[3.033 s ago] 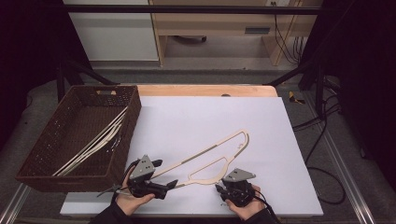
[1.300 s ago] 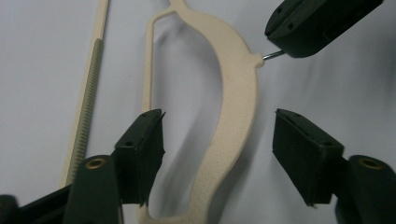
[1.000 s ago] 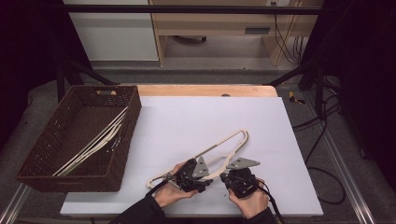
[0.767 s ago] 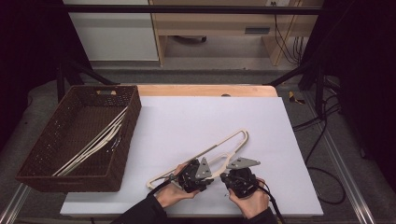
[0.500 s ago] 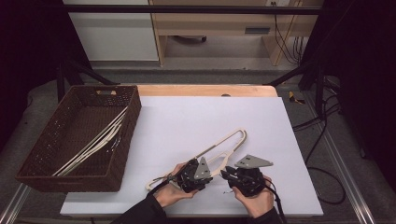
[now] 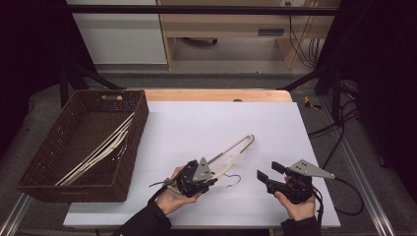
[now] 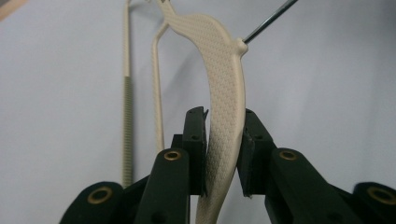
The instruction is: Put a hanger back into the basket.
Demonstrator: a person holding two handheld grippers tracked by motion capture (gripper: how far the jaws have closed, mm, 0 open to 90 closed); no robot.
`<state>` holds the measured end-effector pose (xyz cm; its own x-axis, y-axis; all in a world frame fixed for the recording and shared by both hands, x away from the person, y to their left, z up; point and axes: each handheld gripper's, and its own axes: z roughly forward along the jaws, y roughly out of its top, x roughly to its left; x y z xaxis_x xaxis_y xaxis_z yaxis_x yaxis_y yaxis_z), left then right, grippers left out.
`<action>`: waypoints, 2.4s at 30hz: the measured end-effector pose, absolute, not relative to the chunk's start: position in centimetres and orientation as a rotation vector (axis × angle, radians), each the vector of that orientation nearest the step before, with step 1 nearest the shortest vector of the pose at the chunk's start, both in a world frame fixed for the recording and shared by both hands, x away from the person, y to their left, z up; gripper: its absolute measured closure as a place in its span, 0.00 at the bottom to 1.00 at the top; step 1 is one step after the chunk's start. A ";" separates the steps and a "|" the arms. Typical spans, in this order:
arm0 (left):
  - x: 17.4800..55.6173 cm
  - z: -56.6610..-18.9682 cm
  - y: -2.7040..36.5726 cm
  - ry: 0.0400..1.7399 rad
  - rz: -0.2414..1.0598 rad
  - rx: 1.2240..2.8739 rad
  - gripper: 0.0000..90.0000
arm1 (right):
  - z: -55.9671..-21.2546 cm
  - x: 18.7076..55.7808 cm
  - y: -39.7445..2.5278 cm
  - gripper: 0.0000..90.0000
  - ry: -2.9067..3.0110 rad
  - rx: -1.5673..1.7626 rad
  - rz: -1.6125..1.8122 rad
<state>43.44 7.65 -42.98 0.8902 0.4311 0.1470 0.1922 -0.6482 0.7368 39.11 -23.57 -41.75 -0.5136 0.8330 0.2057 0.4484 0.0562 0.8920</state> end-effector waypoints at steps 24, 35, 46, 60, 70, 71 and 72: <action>46.0 -40.2 13.9 0.708 0.465 2.078 0.95 | -43.8 39.7 -24.2 0.14 2.010 1.255 1.403; 44.7 -37.0 16.1 0.689 0.449 1.969 0.95 | -43.7 39.6 -24.4 0.13 2.008 1.247 1.415; 42.6 -33.5 17.6 0.619 0.471 1.927 0.95 | -43.4 39.5 -24.5 0.11 1.994 1.243 1.427; 41.5 -28.0 19.4 0.545 0.540 1.934 0.96 | -42.9 39.3 -24.5 0.09 1.978 1.209 1.450; 41.2 -23.5 21.4 0.491 0.612 1.961 0.95 | -42.8 39.2 -24.5 0.07 1.988 1.197 1.448; 41.3 -23.2 21.7 0.487 0.623 1.964 0.95 | -42.8 39.2 -24.4 0.07 1.985 1.193 1.450; 41.3 -23.1 22.0 0.492 0.626 1.964 0.95 | -42.7 39.2 -24.5 0.06 1.988 1.189 1.446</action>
<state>41.34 21.98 -23.07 0.7853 0.5795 0.2180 0.0754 -0.4389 0.8954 39.18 -24.48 -42.74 -0.5536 0.8189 0.1511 0.3958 0.0991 0.9130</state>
